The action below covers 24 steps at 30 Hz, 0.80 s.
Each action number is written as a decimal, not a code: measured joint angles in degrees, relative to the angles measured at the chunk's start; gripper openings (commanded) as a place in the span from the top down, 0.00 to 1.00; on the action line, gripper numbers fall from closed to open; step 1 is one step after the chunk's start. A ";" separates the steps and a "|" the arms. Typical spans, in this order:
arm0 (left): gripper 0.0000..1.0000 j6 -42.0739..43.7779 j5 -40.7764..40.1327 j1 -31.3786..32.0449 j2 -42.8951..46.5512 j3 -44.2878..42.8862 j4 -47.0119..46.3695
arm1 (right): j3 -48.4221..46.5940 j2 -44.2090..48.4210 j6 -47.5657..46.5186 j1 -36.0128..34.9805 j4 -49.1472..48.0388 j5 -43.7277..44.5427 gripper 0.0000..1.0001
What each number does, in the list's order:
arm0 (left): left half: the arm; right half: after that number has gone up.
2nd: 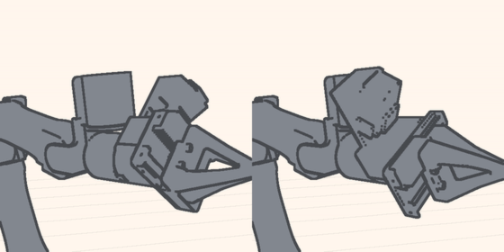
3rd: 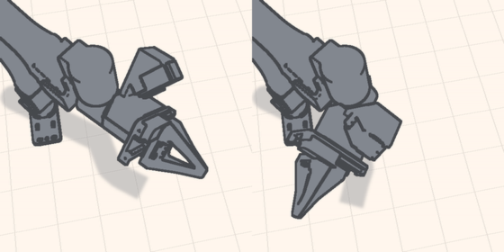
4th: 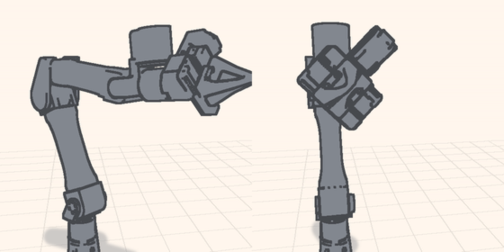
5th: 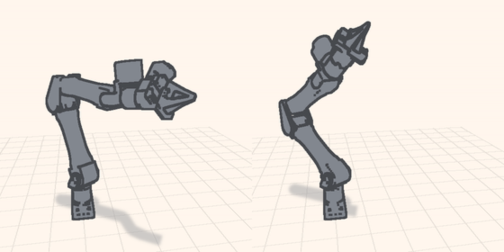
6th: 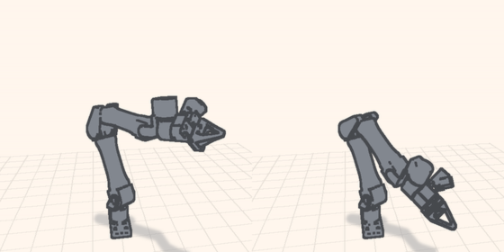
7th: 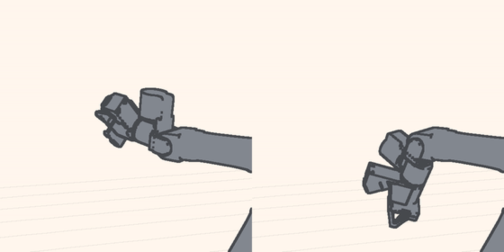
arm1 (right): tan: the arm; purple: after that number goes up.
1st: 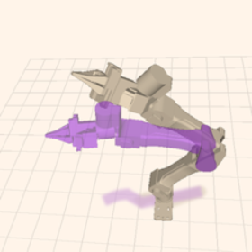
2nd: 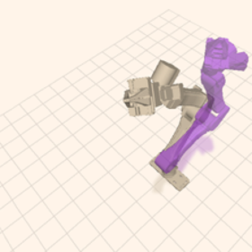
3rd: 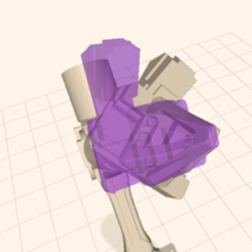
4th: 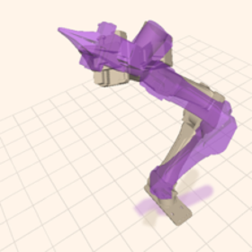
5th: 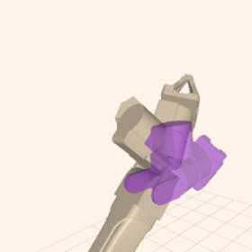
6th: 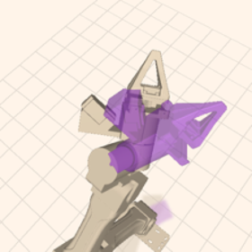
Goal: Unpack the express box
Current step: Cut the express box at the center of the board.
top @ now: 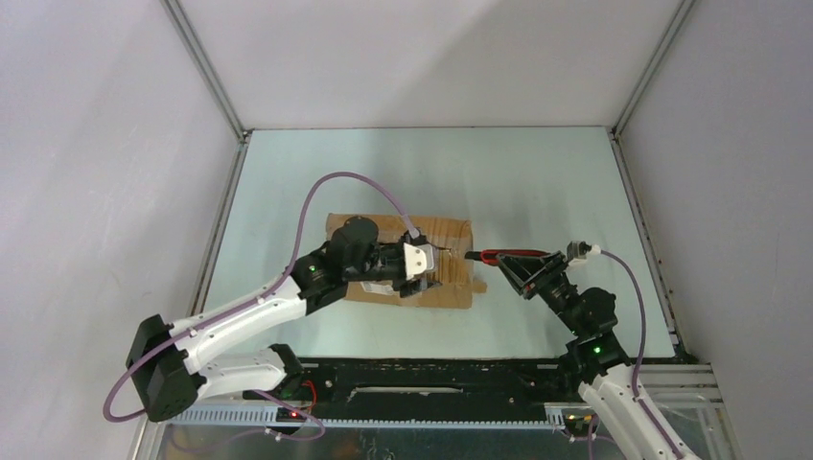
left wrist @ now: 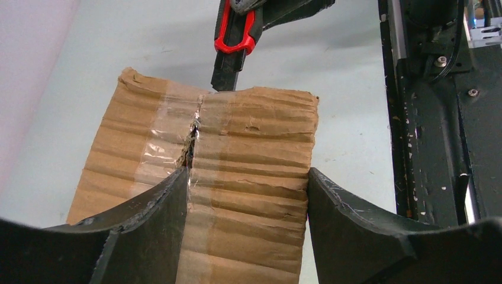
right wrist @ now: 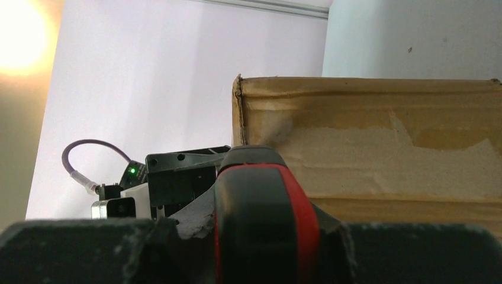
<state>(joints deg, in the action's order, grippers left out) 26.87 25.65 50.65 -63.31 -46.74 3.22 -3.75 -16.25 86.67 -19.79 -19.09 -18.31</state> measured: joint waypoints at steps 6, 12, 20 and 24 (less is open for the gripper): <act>1.00 -1.62 2.27 -1.75 -0.02 1.22 -2.27 | 0.00 0.63 0.13 0.81 1.07 -2.25 1.00; 1.00 -2.08 -3.61 -5.18 -0.11 2.29 -5.09 | -0.04 4.17 0.31 1.79 2.14 -14.32 1.00; 1.00 -2.49 -5.88 -5.60 0.37 2.51 -4.55 | -0.90 7.23 -2.45 6.91 10.12 -19.19 1.00; 1.00 -2.43 -5.90 -4.83 1.22 2.51 -3.06 | -2.93 3.04 -4.87 7.69 11.41 -18.97 1.00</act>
<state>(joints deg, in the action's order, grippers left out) 24.45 19.75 45.82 -62.08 -44.23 0.16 -6.68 -13.21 81.80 -12.10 -7.68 -37.28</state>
